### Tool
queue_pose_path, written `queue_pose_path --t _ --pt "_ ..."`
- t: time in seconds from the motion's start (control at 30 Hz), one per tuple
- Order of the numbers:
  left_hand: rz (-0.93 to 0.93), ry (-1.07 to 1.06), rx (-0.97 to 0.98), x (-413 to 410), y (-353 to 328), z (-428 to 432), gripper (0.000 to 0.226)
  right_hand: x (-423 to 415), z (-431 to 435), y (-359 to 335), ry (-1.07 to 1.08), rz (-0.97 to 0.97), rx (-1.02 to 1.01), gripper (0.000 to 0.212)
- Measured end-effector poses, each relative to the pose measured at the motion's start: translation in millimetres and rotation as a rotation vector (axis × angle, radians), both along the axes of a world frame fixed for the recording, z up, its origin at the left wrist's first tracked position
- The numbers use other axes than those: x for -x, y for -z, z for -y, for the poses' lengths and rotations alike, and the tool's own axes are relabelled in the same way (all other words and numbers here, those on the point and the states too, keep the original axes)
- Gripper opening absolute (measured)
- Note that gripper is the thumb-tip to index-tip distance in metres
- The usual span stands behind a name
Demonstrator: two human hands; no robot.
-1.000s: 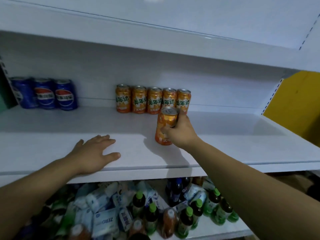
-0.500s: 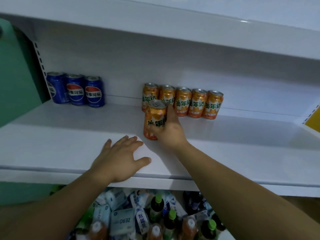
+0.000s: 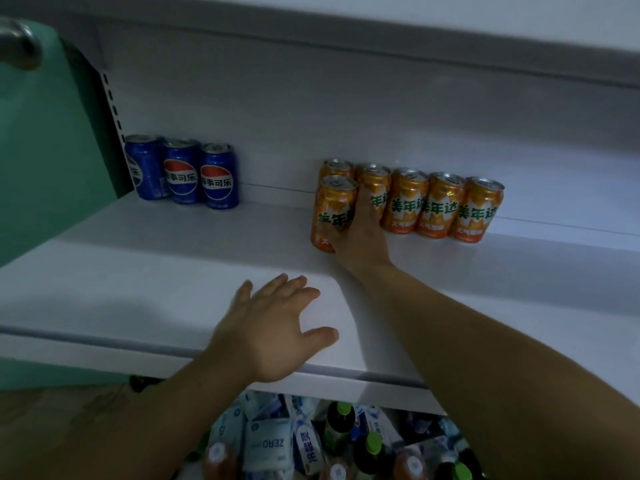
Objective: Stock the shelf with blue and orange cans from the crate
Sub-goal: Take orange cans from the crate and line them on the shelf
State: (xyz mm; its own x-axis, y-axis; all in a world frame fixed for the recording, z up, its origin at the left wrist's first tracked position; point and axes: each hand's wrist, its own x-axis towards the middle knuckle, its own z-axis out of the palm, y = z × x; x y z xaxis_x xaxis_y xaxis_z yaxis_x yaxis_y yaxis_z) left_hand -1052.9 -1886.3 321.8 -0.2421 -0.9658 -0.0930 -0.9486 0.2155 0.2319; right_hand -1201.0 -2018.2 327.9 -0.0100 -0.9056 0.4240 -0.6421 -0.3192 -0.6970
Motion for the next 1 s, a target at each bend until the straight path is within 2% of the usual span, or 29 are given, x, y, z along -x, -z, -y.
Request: queue_pose_path --t 0.17,0.4,0.53,0.6,0.7,0.83,0.93,1.0 --pt "-0.025 -0.011 -0.005 0 0 -1 0.087 -3 15 3 -0.001 0.021 0.009 0.088" --pt "-0.014 -0.002 0.004 0 1 -1 0.073 -3 25 3 0.009 0.044 -0.026 0.088" --pt "-0.025 0.0 0.007 -1 1 3 0.073 2 16 -9 -0.027 0.045 -0.13 0.091" --pt "-0.031 0.011 0.002 -1 0 2 0.074 14 2 -20 -0.031 -0.019 -0.144 0.088" --pt "-0.088 -0.004 -0.053 -5 -4 2 0.072 46 -25 -44 0.033 -0.217 -0.148 0.066" --pt "-0.092 -0.021 -0.127 -4 -22 6 0.077 107 -73 -82 0.135 -0.408 -0.221 0.057" --pt "-0.185 0.061 -0.148 36 -43 1 0.09 157 -124 -101 0.279 -0.469 -0.335 0.064" --pt "-0.226 0.179 -0.109 79 -56 -12 0.085 189 -161 -106 0.403 -0.484 -0.388 0.075"
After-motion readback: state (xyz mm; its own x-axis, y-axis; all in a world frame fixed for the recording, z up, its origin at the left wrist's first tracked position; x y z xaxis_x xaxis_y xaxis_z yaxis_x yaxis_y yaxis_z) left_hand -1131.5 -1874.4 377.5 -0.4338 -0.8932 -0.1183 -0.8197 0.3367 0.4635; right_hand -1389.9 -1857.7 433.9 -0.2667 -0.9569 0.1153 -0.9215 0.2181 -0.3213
